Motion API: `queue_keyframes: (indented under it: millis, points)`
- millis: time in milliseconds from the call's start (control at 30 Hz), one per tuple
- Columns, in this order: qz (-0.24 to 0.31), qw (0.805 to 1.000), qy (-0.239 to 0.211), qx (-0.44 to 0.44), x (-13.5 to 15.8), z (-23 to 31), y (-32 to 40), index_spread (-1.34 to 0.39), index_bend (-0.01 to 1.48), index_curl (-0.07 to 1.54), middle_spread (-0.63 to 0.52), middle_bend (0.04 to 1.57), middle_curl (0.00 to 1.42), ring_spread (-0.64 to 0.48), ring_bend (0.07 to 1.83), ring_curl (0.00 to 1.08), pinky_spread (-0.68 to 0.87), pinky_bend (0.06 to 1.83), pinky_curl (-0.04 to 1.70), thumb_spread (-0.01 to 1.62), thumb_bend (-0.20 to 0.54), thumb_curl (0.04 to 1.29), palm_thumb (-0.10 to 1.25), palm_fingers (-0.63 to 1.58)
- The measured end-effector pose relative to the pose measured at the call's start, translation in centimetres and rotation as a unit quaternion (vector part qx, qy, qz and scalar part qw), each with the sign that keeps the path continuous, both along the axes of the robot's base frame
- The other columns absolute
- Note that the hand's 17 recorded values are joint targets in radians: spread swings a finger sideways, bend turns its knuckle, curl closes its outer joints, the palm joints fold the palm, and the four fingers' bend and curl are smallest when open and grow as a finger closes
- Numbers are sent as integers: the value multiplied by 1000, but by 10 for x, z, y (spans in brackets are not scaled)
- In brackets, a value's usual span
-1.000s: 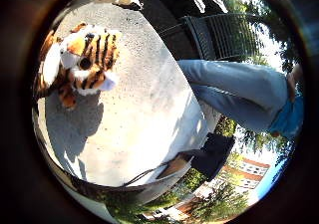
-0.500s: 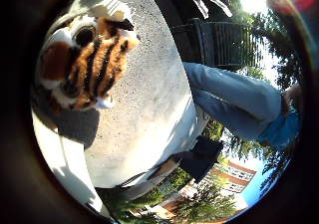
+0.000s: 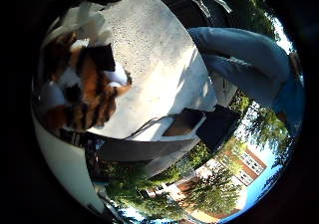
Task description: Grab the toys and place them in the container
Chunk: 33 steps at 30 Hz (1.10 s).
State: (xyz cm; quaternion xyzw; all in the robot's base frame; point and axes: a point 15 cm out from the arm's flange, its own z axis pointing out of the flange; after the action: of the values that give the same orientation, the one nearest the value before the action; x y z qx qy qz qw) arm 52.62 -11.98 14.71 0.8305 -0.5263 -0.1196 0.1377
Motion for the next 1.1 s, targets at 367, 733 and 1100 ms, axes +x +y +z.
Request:
queue_keyframes:
  millis: [367, 733, 1100]
  points:
    - [75, 991, -36, 104, -56, 180, 158, -1002, 484, 1003, -145, 1387, 952, -123, 1495, 823, 153, 1580, 868, 1130, -8, 685, 977, 820]
    - [109, 980, -94, 138, -22, 143, 308, -1073, 452, 1253, -139, 1446, 953, -136, 1541, 843, 130, 1619, 903, 1135, -17, 742, 945, 766]
    - [83, 984, -89, 127, 23, 9, 334, -1016, 449, 1290, -105, 1045, 797, -11, 1357, 760, 185, 1427, 896, 1145, -36, 664, 832, 349]
